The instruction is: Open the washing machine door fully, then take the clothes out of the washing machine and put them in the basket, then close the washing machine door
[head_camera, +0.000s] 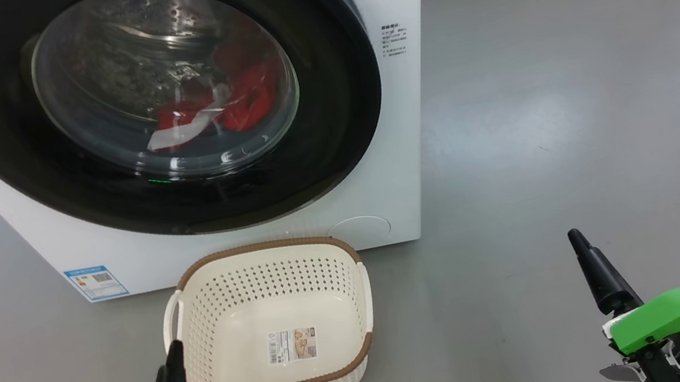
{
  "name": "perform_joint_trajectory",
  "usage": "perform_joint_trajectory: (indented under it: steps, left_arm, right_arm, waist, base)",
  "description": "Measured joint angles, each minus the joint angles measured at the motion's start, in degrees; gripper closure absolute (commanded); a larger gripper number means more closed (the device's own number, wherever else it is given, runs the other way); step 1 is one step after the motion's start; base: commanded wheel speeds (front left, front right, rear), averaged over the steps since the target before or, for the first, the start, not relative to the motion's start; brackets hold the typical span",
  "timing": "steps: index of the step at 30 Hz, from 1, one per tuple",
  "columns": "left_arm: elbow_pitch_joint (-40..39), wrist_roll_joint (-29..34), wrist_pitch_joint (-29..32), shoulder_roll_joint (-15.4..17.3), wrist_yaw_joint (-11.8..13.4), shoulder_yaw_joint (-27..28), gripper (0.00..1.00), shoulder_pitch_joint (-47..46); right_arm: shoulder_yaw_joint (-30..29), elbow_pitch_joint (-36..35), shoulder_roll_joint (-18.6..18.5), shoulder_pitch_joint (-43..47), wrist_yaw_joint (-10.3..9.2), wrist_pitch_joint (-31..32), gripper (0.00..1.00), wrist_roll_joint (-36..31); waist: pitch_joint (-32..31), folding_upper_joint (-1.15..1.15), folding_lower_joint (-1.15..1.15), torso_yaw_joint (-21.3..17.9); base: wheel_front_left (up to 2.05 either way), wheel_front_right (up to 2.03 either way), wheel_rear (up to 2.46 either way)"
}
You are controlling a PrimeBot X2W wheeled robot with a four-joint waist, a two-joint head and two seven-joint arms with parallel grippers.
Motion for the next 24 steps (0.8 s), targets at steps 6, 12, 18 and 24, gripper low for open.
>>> perform_joint_trajectory:
  steps: [6,12,18,24]
  left_arm:
    - [-0.67,6.16,-0.98,-0.13,-0.01,-0.05,0.00,-1.18]
    - [-1.19,11.80,-2.00,-0.14,0.69,-0.51,0.00,-1.47]
    - [-1.53,16.50,-2.86,-0.14,1.49,-1.27,0.00,-2.14]
    - [-1.51,20.41,-3.86,-0.14,1.54,-1.90,0.00,-2.70]
  right_arm:
    - [1.26,-0.04,-0.05,-0.59,0.00,-0.87,0.00,-4.61]
    - [1.75,-0.21,-0.13,-1.58,0.00,-1.96,0.00,-9.89]
    - [3.05,-0.20,-0.31,-2.61,0.00,-2.88,0.00,-14.10]
    - [3.48,-0.03,-0.34,-2.71,0.00,-3.89,0.00,-17.78]
  waist:
    - [0.17,0.00,0.00,-0.02]
    - [0.20,0.00,0.00,-0.04]
    - [0.35,0.00,0.00,-0.08]
    - [0.42,0.00,0.00,-0.16]
  base:
    - [0.00,0.00,0.00]
    - [0.00,0.00,0.00]
    - [0.00,0.00,0.00]
    - [0.00,0.00,0.00]
